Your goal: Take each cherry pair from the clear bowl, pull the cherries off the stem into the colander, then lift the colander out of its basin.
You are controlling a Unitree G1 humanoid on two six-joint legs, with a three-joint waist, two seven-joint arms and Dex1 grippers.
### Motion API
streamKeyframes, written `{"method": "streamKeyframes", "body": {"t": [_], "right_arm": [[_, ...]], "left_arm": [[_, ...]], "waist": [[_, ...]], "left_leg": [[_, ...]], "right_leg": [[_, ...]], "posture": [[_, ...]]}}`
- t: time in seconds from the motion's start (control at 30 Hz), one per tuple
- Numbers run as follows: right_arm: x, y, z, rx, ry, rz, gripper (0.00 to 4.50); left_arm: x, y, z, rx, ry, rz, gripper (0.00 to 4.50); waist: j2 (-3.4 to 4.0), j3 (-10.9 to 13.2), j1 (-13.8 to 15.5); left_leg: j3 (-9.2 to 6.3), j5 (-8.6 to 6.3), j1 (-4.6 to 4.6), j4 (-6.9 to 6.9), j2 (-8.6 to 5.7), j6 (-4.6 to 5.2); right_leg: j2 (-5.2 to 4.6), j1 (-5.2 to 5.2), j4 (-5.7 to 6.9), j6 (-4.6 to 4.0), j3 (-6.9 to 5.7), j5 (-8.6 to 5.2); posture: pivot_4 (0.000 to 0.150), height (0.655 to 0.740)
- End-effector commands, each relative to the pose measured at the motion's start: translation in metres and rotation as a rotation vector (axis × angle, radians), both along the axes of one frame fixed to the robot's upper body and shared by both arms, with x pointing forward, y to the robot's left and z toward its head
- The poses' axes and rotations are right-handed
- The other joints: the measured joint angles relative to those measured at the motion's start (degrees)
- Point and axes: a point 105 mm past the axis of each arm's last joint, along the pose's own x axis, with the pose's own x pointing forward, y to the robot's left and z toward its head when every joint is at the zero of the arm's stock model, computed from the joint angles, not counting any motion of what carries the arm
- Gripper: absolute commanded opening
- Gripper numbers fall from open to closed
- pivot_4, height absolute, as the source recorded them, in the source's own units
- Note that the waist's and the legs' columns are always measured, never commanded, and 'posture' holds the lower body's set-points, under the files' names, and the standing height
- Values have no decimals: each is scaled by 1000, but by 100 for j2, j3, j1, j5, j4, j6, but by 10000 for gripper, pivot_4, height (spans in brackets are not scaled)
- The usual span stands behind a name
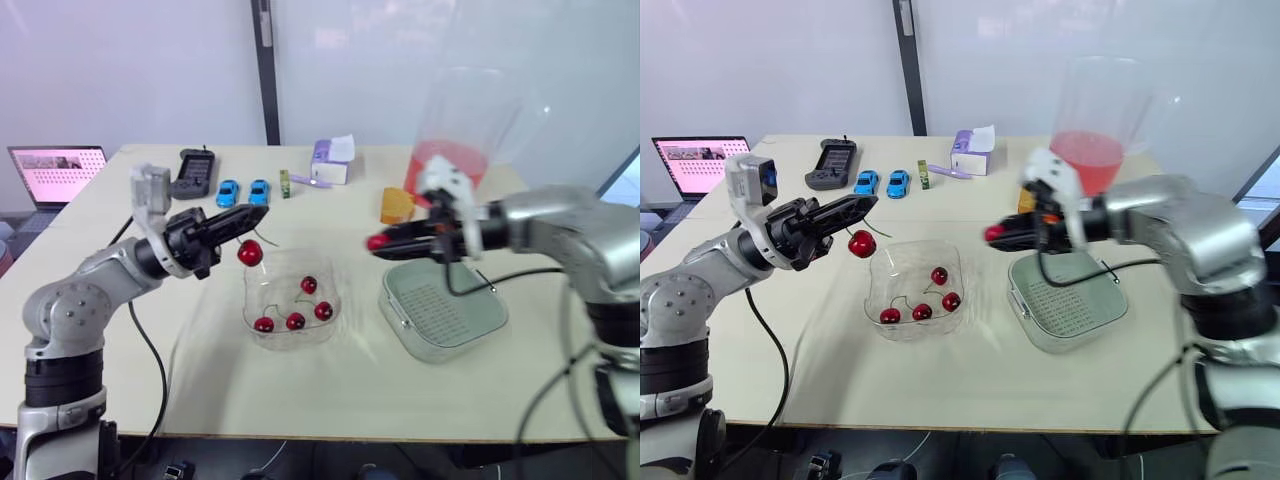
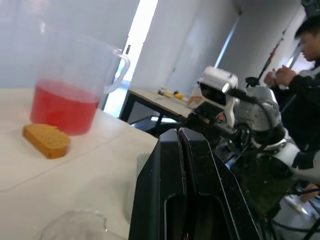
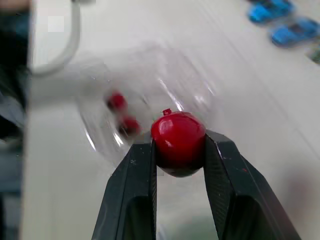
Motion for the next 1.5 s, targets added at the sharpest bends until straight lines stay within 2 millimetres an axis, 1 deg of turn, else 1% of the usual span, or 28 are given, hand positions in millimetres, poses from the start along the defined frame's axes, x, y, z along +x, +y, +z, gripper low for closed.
{"method": "streamKeyframes", "body": {"t": [0.03, 0.13, 0.17, 0.23, 0.27, 0.3, 0.37, 0.4, 0.43, 0.47, 0.53, 0.6, 0.67, 0.7, 0.77, 0.83, 0.9, 0.97, 1.0, 1.1, 1.17, 1.27, 1.33, 1.4, 1.5], "right_arm": [[4, -27, -11, -86, -26, -75, 8181], [11, -52, -31, -129, 5, -182, 8181], [14, -57, -36, -118, 22, -211, 8181], [16, -60, -41, -96, 47, -230, 8181], [16, -60, -43, -90, 58, -228, 18341], [16, -61, -44, -90, 62, -224, 21746], [16, -61, -42, -69, 71, -221, 31314], [15, -61, -40, -70, 65, -211, 35388], [15, -62, -39, -72, 59, -215, 41028], [16, -65, -37, -70, 56, -224, 44597], [15, -66, -30, -52, 50, -215, 44597], [14, -59, -15, 7, 42, -192, 44597], [6, -33, 8, 140, 33, -78, 44597], [1, -17, 15, 198, 43, -17, 44597], [-9, 14, 16, 226, 51, 105, 44597], [-15, 36, 16, 269, 87, 176, 44597], [-18, 59, 16, 305, 132, 225, 44597], [-16, 78, 15, 318, 152, 239, 44597], [-15, 83, 15, 320, 155, 235, 44597], [-7, 107, 7, 322, 157, 238, 44597], [-7, 120, 5, 332, 174, 258, 44597], [-12, 145, 3, 311, 188, 315, 44597], [-12, 154, 4, 301, 188, 336, 44597], [-11, 161, 9, 308, 183, 347, 44597], [-9, 168, 16, 320, 173, 360, 44597]], "left_arm": [[-7, 1, 12, -7, -65, -6, 0], [-6, 2, 11, -5, -61, -9, 0], [-5, 1, 11, -4, -59, -13, 0], [-4, 0, 11, -1, -59, -17, 0], [-4, 0, 11, 0, -61, -18, 0], [-3, -1, 11, 0, -60, -21, 0], [-3, -2, 11, 1, -60, -29, 0], [-3, -2, 11, 1, -60, -32, 0], [-3, -2, 11, 1, -60, -33, 0], [-3, -2, 11, 1, -61, -34, 0], [-3, -2, 11, 3, -62, -36, 0], [-3, -2, 11, 5, -61, -36, 0], [-3, -2, 11, 5, -60, -37, 0], [-3, -2, 11, 6, -59, -39, 0], [-2, -4, 11, 9, -58, -45, 0], [-1, -5, 12, 10, -59, -48, 0], [-1, -6, 12, 10, -61, -53, 0], [-1, -8, 12, 16, -63, -58, 0], [-1, -8, 12, 17, -64, -59, 0], [-2, -10, 13, 11, -66, -63, 0], [-2, -10, 13, 10, -67, -64, 0], [-4, -11, 11, 21, -65, -65, 0], [-4, -11, 11, 21, -64, -66, 0], [-4, -11, 11, 19, -66, -65, 0], [-4, -12, 12, 17, -71, -61, 0]], "waist": [[1, 1, -31], [2, 1, -81], [2, 1, -87], [2, 1, -81], [2, 1, -70], [3, 1, -57], [3, 2, -50], [3, 2, -47], [3, 2, -42], [3, 2, -41], [3, 2, -41], [4, 2, -43], [5, 3, -66], [5, 3, -82], [4, 3, -90], [4, 2, -73], [4, 2, -58], [4, 2, -48], [4, 2, -44], [0, 0, -37], [1, 0, -53], [1, 1, -81], [1, 1, -90], [1, 1, -88], [1, 1, -65]], "left_leg": [[2, 0, 0, 5, 0, 0], [12, 1, 12, 5, 2, -1], [12, 1, 15, 3, 3, -2], [12, 1, 16, 0, 5, -2], [12, 1, 16, 0, 4, -2], [13, 1, 14, 1, 4, -2], [12, 1, 12, 1, 3, -2], [13, 1, 11, 2, 2, -2], [12, 1, 11, 3, 2, -2], [12, 2, 10, 4, 2, -2], [12, 1, 10, 4, 2, -2], [12, 2, 9, 4, 2, -2], [12, 2, 10, 4, 2, -2], [12, 2, 11, 3, 3, -2], [10, 2, 16, -2, 7, -3], [2, 2, 15, -4, 8, -3], [2, 2, 10, 2, 6, -4], [3, 4, 5, 8, 1, -7], [1, 4, 4, 11, 1, -7], [-4, 4, 2, 9, 1, -7], [-4, 4, 2, 7, 1, -7], [-4, 4, 2, 6, 2, -7], [-5, 5, 2, 4, 3, -8], [-6, 5, 3, 3, 3, -9], [-6, 5, 2, 5, 2, -9]], "right_leg": [[0, 0, 2, 0, 3, 0], [5, -1, 16, 0, 15, 1], [7, -1, 18, 0, 16, 1], [9, -1, 18, -1, 17, 1], [8, -1, 18, -1, 17, 1], [6, -1, 16, -1, 17, 1], [5, -2, 15, -1, 16, 1], [4, -2, 15, 0, 16, 1], [4, -2, 15, -1, 16, 1], [4, -2, 15, 0, 15, 1], [3, -1, 15, 0, 15, 1], [3, -1, 15, 0, 15, 1], [3, -2, 15, 0, 15, 1], [5, -2, 15, -1, 16, 1], [11, -1, 17, -1, 15, 1], [13, 0, 17, -1, 9, 1], [9, 0, 16, -1, 7, 1], [2, -1, 17, -1, 7, 1], [2, 0, 17, -1, 4, 1], [2, 0, 15, -1, -1, 1], [2, -1, 15, -1, -1, 1], [3, -5, 19, -1, -1, 1], [5, -8, 23, -1, 0, 1], [5, -9, 24, -1, -1, 1], [4, -8, 23, -1, -1, 1]], "posture": [[1500, 7400], [1500, 7400], [1500, 7400], [1500, 7400], [1500, 7400], [1500, 7400], [1500, 7400], [1500, 7400], [1500, 7400], [1500, 7400], [1500, 7400], [1500, 7400], [1500, 7400], [1500, 7400], [1500, 7400], [1500, 7400], [1500, 7400], [1500, 7400], [1500, 7400], [1500, 7400], [1500, 7400], [1500, 7400], [1500, 7400], [1500, 7400], [1500, 7400]]}}
